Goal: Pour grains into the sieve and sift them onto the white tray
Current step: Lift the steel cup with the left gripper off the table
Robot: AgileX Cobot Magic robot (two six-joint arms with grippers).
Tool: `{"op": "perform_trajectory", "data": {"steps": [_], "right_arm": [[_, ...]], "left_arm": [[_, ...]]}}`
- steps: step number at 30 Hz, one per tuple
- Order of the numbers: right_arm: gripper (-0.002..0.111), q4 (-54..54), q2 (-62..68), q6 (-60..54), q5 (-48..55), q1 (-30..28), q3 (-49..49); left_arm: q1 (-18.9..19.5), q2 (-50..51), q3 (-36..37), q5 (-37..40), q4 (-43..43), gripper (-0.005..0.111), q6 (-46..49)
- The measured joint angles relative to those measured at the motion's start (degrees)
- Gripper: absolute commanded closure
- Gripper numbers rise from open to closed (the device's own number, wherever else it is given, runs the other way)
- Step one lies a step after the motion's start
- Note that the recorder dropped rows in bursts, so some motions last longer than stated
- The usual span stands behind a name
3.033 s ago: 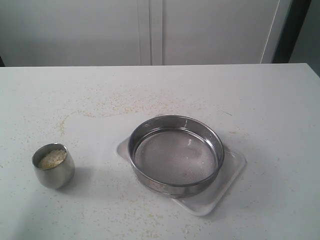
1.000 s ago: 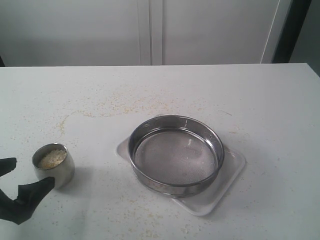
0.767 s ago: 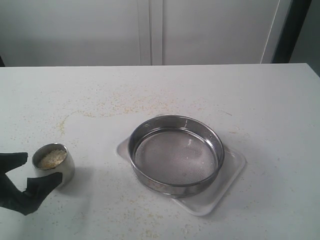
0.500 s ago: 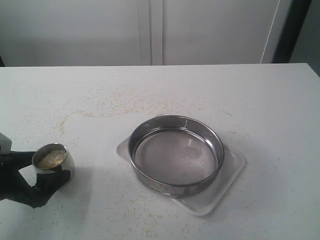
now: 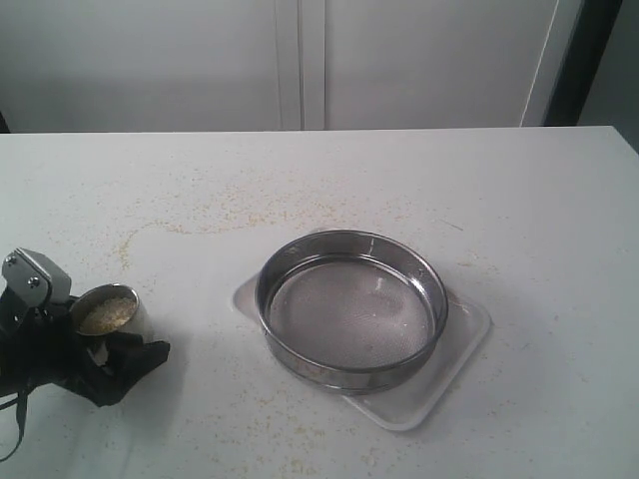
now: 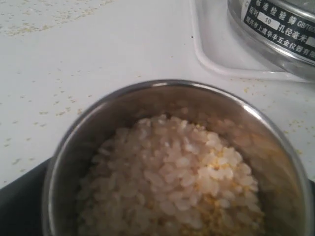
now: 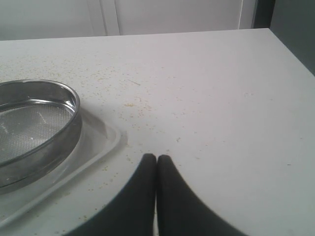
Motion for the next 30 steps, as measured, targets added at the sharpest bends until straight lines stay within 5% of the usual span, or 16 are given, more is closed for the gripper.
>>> {"op": "perform_trajectory", "data": {"steps": [9,13,21,23,30], "right_arm": [[0.108,0.0,0.0,0.0,0.0,0.0,0.0],[0.108,0.0,0.0,0.0,0.0,0.0,0.0],[0.108,0.0,0.0,0.0,0.0,0.0,0.0],[0.108,0.0,0.0,0.0,0.0,0.0,0.0],[0.108,0.0,0.0,0.0,0.0,0.0,0.0]], "left_arm": [[-0.5,0.4,-0.9,0.0,-0.1,0.005,1.0],[-0.5,0.4,-0.9,0.0,-0.1,0.029,1.0],[-0.5,0.4,-0.9,-0.1,-0.6,0.097,1.1],[-0.5,0.4,-0.9,-0.1,-0.6,0.107,1.1],[-0.5,0.4,-0.9,-0.1,-0.6,0.107,1.1]]}}
